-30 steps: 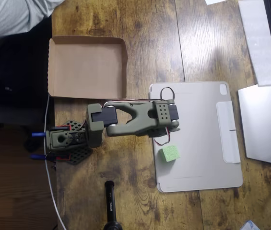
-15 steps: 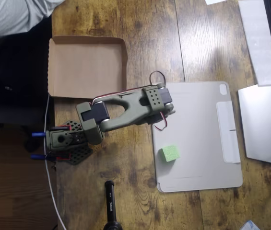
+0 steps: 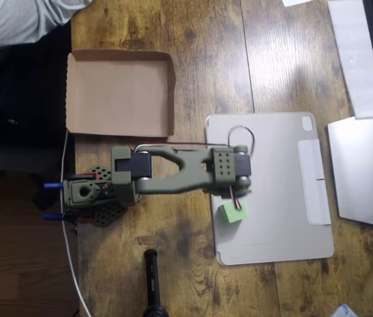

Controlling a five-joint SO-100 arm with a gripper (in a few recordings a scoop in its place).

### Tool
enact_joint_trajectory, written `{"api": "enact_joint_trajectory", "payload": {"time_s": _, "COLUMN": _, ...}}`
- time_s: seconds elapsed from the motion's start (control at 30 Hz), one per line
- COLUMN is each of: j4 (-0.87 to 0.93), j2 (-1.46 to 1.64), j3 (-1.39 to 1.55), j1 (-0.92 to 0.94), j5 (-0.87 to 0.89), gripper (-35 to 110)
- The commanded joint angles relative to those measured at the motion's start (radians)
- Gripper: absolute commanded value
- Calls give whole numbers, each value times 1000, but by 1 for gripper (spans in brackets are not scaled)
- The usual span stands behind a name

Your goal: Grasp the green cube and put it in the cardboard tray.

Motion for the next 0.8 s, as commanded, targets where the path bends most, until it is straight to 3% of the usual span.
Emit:
{"api": "enact_joint_trajectory", "payload": {"time_s": 0.0, "j4": -48, "j2": 2, "j3": -46, "j1": 69, "j5": -83, "gripper": 9}}
{"api": "enact_joint_trajectory", "payload": {"time_s": 0.13, "j4": -84, "j2": -55, "j3": -104, "j1": 120, "j5": -124, "gripper": 12}}
{"api": "enact_joint_trajectory", "payload": {"time_s": 0.4, "j4": 12, "j2": -63, "j3": -195, "j1": 143, "j5": -192, "gripper": 17}}
{"api": "enact_joint_trajectory", "payload": {"time_s": 0.77, "j4": 69, "j2": -69, "j3": -114, "j1": 117, "j5": -236, "gripper": 26}}
